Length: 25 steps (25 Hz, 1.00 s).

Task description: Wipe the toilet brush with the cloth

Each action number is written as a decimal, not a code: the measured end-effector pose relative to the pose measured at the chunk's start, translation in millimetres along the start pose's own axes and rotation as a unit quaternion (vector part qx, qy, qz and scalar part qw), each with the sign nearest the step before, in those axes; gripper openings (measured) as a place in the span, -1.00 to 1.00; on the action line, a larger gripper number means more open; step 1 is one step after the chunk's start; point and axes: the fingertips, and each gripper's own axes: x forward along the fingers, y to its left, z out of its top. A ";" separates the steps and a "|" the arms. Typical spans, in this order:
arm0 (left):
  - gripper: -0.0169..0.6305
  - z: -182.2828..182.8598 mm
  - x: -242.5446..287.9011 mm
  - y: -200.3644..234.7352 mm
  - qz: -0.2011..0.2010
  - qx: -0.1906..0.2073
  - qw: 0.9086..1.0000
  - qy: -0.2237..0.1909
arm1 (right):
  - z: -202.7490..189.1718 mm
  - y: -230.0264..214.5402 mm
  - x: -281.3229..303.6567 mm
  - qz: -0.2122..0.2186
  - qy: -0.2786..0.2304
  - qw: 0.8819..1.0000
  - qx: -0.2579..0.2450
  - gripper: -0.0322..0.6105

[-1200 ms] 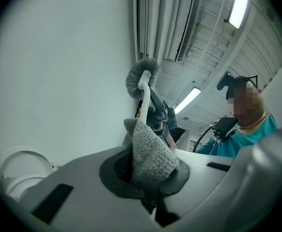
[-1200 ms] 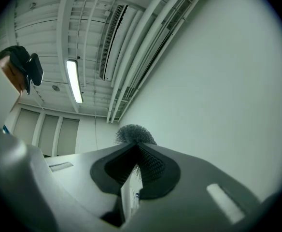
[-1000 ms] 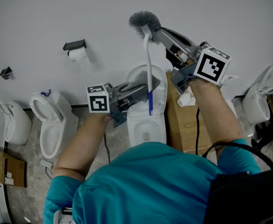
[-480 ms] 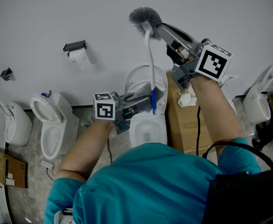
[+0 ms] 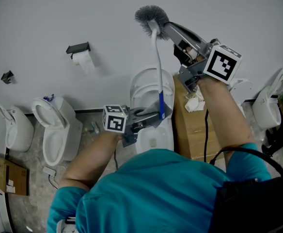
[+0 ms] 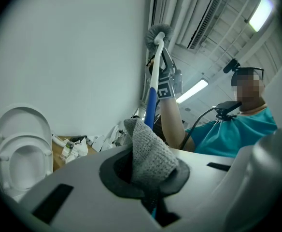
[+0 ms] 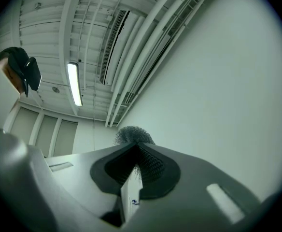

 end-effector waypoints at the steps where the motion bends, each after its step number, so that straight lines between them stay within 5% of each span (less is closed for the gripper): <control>1: -0.91 -1.5 2.6 3.8 0.004 -0.001 1.000 0.008 | 4.2 -6.1 1.4 -0.002 -0.001 1.000 0.001 -0.86; 4: -0.91 -6.8 -1.5 15.4 0.029 0.003 0.999 0.020 | 10.9 -17.3 1.0 -0.013 -0.003 1.000 0.001 -0.86; 7: -0.91 14.9 -32.7 30.0 0.096 0.044 0.994 -0.009 | 1.2 -17.8 -3.7 -0.030 0.007 0.999 -0.014 -0.86; 9: -0.91 58.1 -58.5 29.0 0.150 0.108 0.982 -0.038 | -11.4 -19.3 -6.9 -0.046 0.023 0.998 -0.027 -0.86; 11: -0.91 117.5 -74.6 7.0 0.195 0.201 0.958 -0.059 | -23.2 -23.0 -8.1 -0.066 0.042 0.996 -0.045 -0.86; 13: -0.91 172.1 -77.1 -30.7 0.232 0.312 0.919 -0.059 | -35.5 -24.6 -8.2 -0.085 0.063 0.992 -0.068 -0.86; 18: -0.91 220.0 -39.3 -83.7 0.281 0.539 0.793 0.034 | -60.3 -21.0 -3.0 -0.100 0.100 0.985 -0.099 -0.86; 21: -0.91 213.7 -20.8 -74.7 0.312 0.600 0.728 0.114 | -63.4 -11.2 2.9 -0.093 0.106 0.985 -0.103 -0.86; 25: -0.91 205.5 -13.5 -57.7 0.337 0.642 0.665 0.178 | -64.2 0.2 9.3 -0.078 0.109 0.986 -0.102 -0.86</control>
